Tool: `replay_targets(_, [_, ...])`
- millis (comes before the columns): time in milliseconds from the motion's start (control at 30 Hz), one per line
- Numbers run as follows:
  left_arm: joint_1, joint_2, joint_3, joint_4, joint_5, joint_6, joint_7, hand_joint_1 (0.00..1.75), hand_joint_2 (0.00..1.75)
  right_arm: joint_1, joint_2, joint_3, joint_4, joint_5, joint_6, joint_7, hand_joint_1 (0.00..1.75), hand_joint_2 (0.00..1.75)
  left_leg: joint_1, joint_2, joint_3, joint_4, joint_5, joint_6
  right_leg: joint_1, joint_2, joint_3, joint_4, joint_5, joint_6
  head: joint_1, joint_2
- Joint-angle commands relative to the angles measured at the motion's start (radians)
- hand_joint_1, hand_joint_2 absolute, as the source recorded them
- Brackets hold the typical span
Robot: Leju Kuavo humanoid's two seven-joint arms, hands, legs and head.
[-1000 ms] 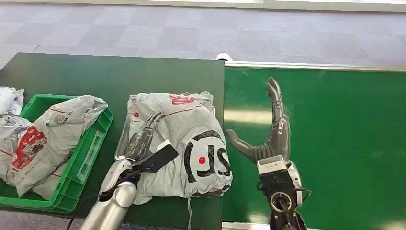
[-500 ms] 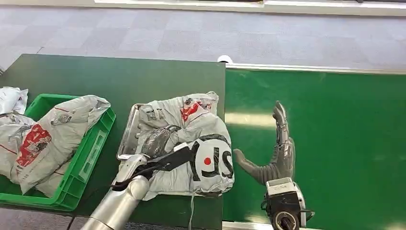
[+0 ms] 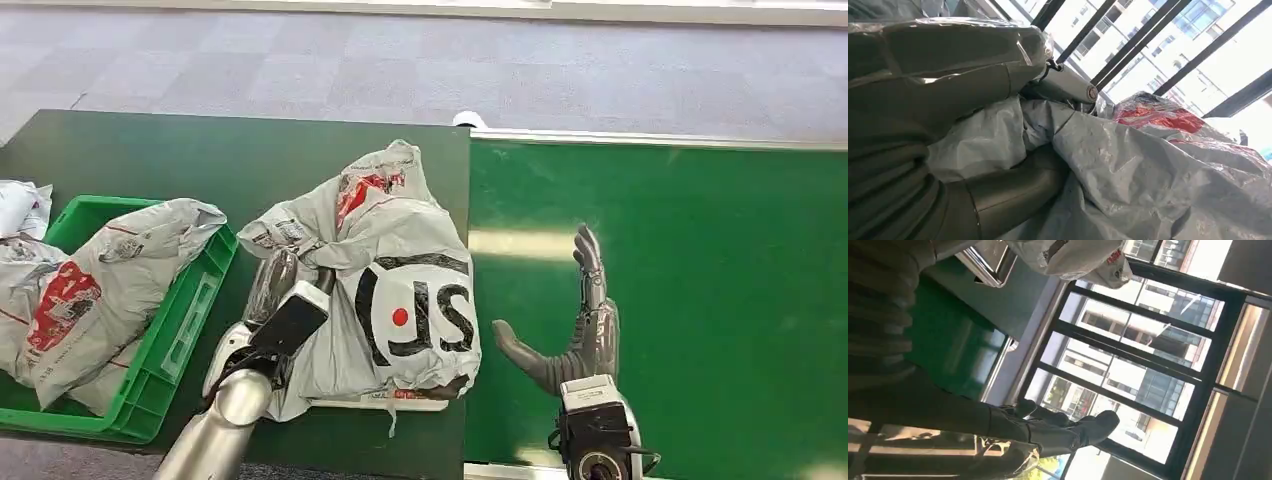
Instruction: Moved the parcel from conveyor to table for the left to box.
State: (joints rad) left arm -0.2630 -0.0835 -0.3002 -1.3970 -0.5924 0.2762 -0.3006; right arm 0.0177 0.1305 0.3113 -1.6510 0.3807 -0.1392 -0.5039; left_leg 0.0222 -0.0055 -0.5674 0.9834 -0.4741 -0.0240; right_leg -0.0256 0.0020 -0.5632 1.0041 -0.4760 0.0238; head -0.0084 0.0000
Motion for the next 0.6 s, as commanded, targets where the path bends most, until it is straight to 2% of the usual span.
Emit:
replay_targets(33, [0.026, 0.044, 0.054, -0.121, 0.06, 0.112, -0.078, 1.75, 1.75, 0.02, -0.009, -0.017, 0.014, 0.001, -0.008, 0.003, 0.0, 1.75, 0.0, 0.001, 0.0, -0.001, 0.0, 0.001, 0.001, 0.0, 0.0, -0.001, 0.001, -0.002, 0.0, 0.0])
replay_targets(233, [0.057, 0.112, 0.178, -0.381, 0.072, 0.264, -0.134, 1.75, 1.75, 0.036, -0.021, -0.015, 0.024, -0.016, -0.042, -0.025, 0.0, 1.75, 0.0, 0.004, 0.001, -0.001, -0.001, 0.001, 0.001, 0.003, -0.001, 0.0, 0.0, -0.003, 0.0, 0.0])
replay_targets(333, [0.033, 0.135, 0.195, -0.405, 0.064, 0.288, -0.141, 1.75, 1.75, 0.031, -0.022, -0.025, 0.032, -0.029, -0.052, -0.022, 0.0, 1.75, 0.001, 0.003, -0.001, 0.0, 0.0, 0.001, 0.002, 0.002, -0.002, 0.0, 0.0, -0.003, 0.0, 0.0])
replay_targets(467, [0.03, 0.132, 0.191, -0.4, 0.064, 0.289, -0.141, 1.75, 1.75, 0.03, -0.022, -0.026, 0.032, -0.03, -0.052, -0.022, 0.0, 1.75, 0.001, 0.001, -0.001, 0.0, 0.0, 0.001, 0.001, 0.0, -0.001, 0.0, 0.0, -0.002, 0.001, 0.0])
replay_targets(600, [0.039, 0.153, 0.255, -0.409, 0.045, 0.397, -0.137, 1.73, 1.75, 0.05, -0.022, -0.036, 0.018, -0.034, -0.067, -0.019, 0.0, 1.75, 0.001, 0.002, 0.0, -0.001, 0.001, 0.001, 0.001, 0.001, 0.0, -0.001, 0.001, -0.003, 0.001, 0.0])
